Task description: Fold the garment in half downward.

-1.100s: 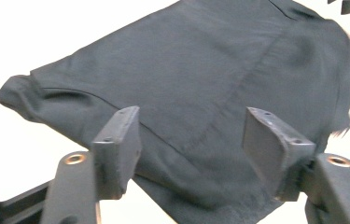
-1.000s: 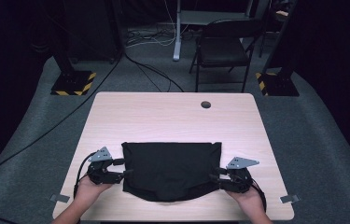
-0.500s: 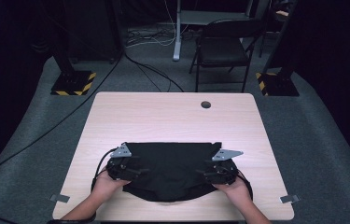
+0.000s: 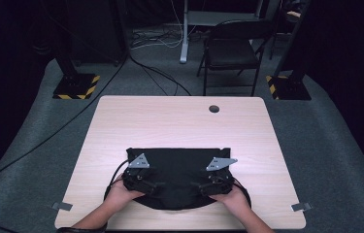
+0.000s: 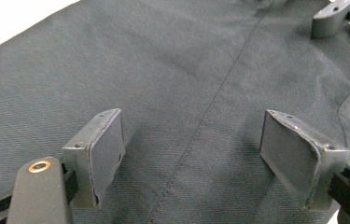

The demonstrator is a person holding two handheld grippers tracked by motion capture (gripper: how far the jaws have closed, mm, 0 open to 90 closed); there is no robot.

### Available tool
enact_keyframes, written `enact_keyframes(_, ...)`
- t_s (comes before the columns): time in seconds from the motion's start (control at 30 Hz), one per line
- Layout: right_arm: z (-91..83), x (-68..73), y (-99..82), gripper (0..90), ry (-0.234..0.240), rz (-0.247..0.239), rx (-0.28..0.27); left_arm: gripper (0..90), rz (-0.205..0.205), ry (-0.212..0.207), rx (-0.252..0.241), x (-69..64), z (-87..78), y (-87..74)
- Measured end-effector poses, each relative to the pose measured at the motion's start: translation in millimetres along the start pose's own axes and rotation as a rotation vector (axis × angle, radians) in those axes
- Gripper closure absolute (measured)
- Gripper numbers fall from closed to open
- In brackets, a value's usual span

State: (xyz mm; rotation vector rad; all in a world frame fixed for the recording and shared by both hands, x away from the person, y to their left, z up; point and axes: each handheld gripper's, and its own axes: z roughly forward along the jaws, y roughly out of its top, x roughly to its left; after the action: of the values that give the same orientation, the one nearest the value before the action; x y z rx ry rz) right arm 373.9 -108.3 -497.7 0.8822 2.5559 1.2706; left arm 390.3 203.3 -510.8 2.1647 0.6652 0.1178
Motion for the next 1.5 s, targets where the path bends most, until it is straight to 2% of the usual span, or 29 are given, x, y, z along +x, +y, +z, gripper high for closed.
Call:
enact_keyframes(0.13,7.2,2.7,-5.9,31.9,0.000,-0.016,0.040,21.2,0.009,-0.007,0.015,-0.9,3.3,-3.0)
enact_keyframes(0.23,8.4,3.0,-7.2,31.5,0.000,-0.018,0.043,21.1,0.018,-0.012,0.017,-1.0,4.1,-4.4)
enact_keyframes(0.27,9.2,2.5,-8.4,31.1,0.005,-0.003,0.048,21.0,0.024,-0.010,0.022,-0.5,4.6,-5.5)
enact_keyframes(0.57,14.6,4.3,-15.7,30.5,-0.017,-0.008,0.078,21.0,0.034,-0.005,0.041,-0.5,7.7,-9.4)
enact_keyframes(0.67,15.9,3.5,-16.8,30.7,-0.030,-0.022,0.088,21.0,0.061,0.007,0.067,-2.6,11.1,-10.3)
enact_keyframes(0.77,16.3,2.5,-17.4,31.3,-0.039,-0.037,0.103,21.0,0.089,0.016,0.072,-6.0,13.9,-9.3)
enact_keyframes(1.03,14.4,-2.0,-18.6,31.7,-0.051,-0.055,0.110,21.7,0.087,0.014,0.061,-6.7,18.5,-7.1)
enact_keyframes(1.43,3.4,-24.3,-24.1,31.6,-0.064,-0.030,0.104,21.7,0.074,0.032,0.066,-12.0,34.7,6.9)
enact_keyframes(1.5,1.3,-28.3,-24.9,31.6,-0.065,-0.028,0.105,21.8,0.064,0.030,0.049,-11.7,39.8,9.7)
